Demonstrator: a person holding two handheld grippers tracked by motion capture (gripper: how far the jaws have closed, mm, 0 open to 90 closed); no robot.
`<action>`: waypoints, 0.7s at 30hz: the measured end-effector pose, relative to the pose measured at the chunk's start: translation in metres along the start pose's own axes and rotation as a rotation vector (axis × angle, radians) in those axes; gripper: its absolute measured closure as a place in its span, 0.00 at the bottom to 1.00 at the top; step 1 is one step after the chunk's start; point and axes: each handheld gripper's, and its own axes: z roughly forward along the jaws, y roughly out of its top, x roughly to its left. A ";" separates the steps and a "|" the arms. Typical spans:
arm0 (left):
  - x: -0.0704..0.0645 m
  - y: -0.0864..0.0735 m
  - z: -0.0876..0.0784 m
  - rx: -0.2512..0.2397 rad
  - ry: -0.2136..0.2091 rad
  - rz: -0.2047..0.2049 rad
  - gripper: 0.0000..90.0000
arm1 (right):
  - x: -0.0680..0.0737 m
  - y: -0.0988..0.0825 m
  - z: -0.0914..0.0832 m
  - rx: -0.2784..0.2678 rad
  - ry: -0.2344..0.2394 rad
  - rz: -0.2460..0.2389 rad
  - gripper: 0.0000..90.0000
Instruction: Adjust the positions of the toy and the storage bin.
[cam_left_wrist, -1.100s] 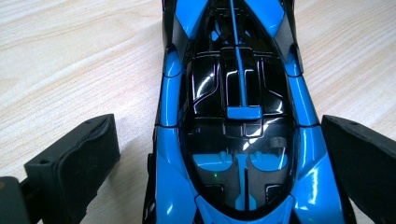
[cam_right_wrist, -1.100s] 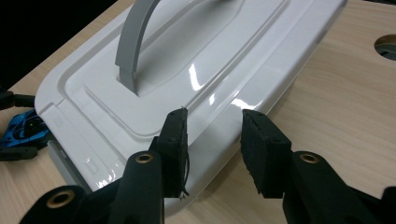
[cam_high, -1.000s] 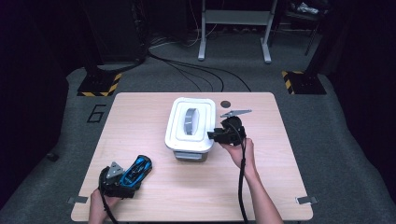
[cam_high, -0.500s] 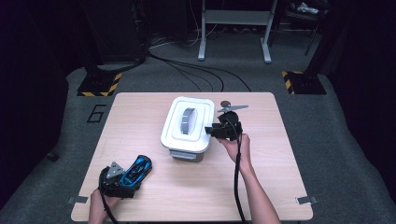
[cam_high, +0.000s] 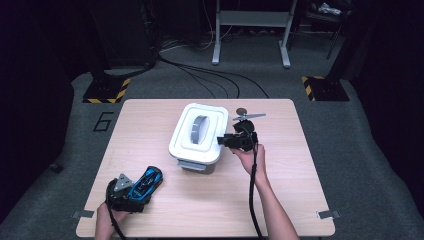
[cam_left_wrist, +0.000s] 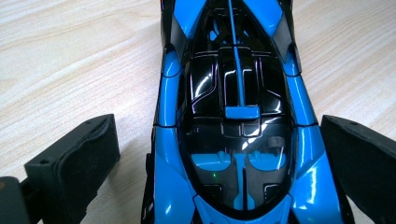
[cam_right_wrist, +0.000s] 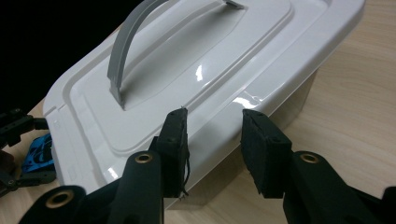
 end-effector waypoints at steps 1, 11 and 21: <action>0.000 0.000 0.000 0.000 -0.001 -0.002 0.00 | 0.002 0.000 0.001 -0.001 0.002 -0.007 0.68; 0.000 0.000 0.000 0.000 -0.003 -0.001 0.00 | 0.020 0.000 0.012 -0.001 0.028 -0.025 0.68; 0.000 0.000 -0.001 0.010 -0.009 -0.001 0.00 | 0.041 0.001 0.025 -0.004 0.048 -0.063 0.68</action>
